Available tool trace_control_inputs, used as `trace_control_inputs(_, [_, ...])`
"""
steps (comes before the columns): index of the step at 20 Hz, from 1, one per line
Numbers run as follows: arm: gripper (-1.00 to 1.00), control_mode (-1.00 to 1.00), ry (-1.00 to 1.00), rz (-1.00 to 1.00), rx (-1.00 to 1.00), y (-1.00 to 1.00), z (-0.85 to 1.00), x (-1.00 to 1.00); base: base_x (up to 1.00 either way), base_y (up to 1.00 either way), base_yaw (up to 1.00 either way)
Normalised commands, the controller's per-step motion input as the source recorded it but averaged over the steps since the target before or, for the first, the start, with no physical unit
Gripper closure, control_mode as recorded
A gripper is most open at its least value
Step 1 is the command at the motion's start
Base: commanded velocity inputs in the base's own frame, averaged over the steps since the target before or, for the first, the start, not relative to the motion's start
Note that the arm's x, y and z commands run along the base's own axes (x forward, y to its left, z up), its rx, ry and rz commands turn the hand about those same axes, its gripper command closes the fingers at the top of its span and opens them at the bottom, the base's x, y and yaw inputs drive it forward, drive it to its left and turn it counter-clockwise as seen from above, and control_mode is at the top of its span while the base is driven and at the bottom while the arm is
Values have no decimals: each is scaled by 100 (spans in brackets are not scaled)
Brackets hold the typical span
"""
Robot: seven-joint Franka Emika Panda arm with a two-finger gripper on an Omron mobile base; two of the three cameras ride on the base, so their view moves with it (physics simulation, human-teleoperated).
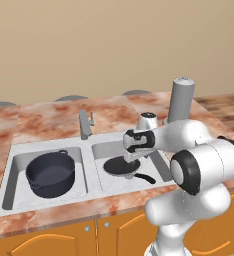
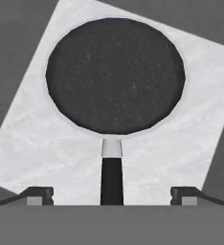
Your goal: Move the pot and pan from the stove into the sink.
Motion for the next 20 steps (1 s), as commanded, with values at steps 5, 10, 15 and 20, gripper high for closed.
trace_control_inputs(5, [-100,-100,-6,2,6,0,76,-9,0,0,0])
trace_control_inputs(10, [-100,-100,-13,5,3,-1,79,-36,0,0,0])
trace_control_inputs(15, [-100,-100,-17,11,0,0,67,-59,0,0,0])
trace_control_inputs(20, [-100,-100,-20,14,0,0,50,-66,0,0,0])
